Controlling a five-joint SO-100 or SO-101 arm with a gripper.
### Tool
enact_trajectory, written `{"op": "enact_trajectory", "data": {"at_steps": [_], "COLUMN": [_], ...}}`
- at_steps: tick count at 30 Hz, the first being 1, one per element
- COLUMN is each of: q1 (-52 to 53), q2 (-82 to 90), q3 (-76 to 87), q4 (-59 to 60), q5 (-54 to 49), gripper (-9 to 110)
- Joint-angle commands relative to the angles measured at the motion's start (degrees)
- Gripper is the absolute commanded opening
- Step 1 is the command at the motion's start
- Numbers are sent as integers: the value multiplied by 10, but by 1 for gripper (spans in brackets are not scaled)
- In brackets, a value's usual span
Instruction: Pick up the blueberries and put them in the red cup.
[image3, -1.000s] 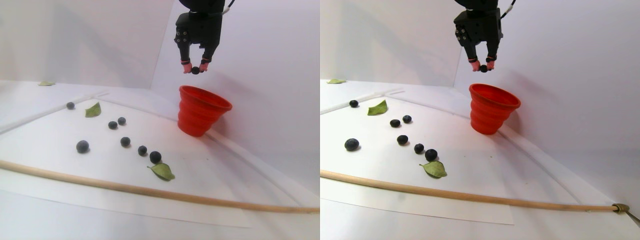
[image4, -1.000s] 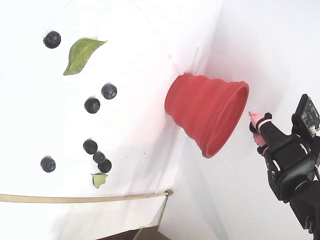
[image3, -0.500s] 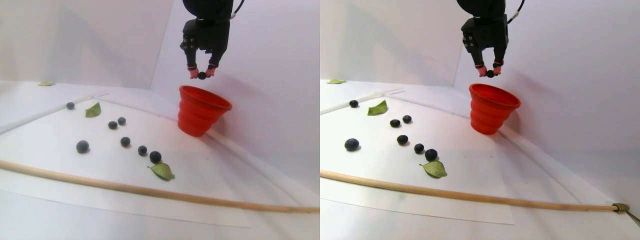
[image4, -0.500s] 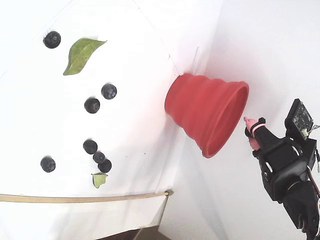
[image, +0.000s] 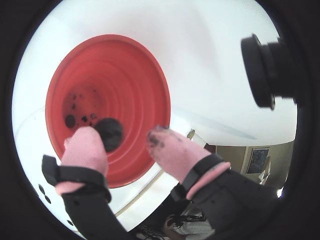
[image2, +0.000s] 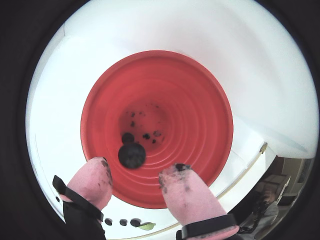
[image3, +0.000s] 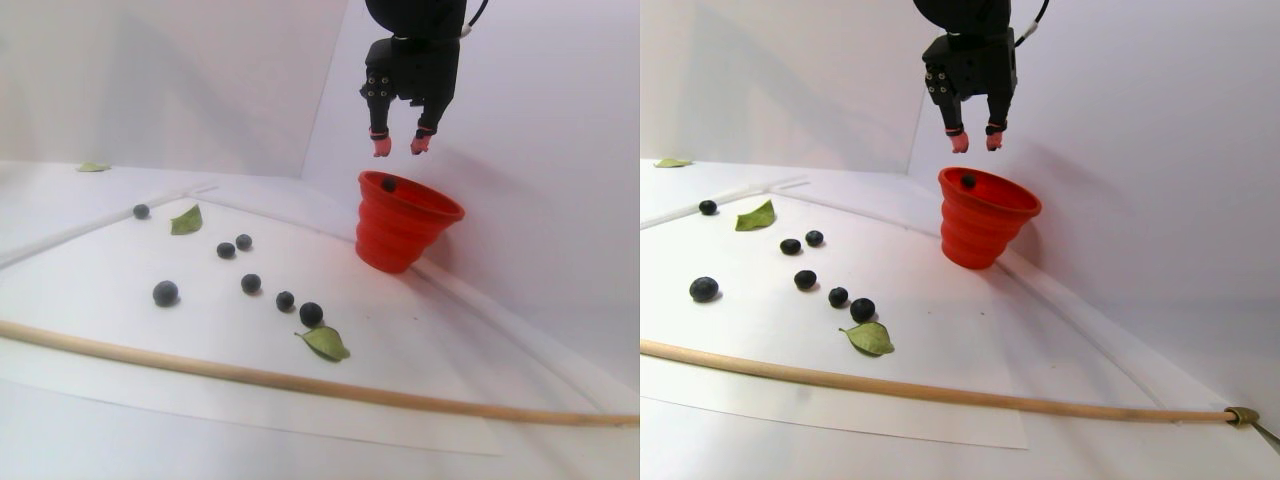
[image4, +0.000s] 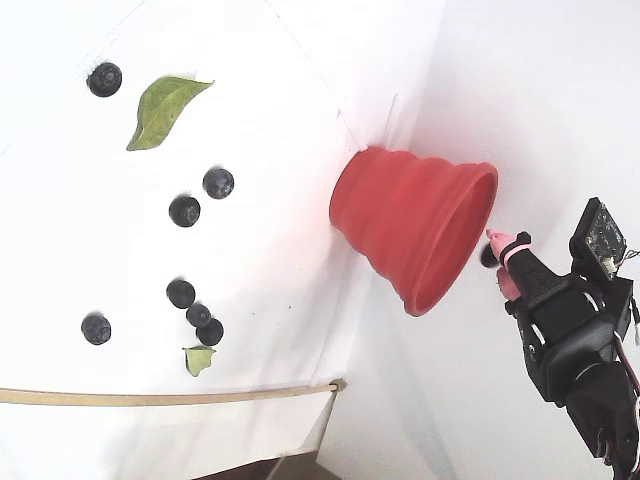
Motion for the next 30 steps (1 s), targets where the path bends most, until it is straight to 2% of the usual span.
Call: {"op": "enact_trajectory", "data": {"at_steps": [1, 17, 24, 30], "q1": [15, -51, -85, -105], "q2": [56, 122, 155, 174], "q3": [-25, 29, 54, 77], "q4": [-11, 11, 31, 50], "q5": [3, 15, 30, 66], "gripper": [21, 13, 13, 18]}}
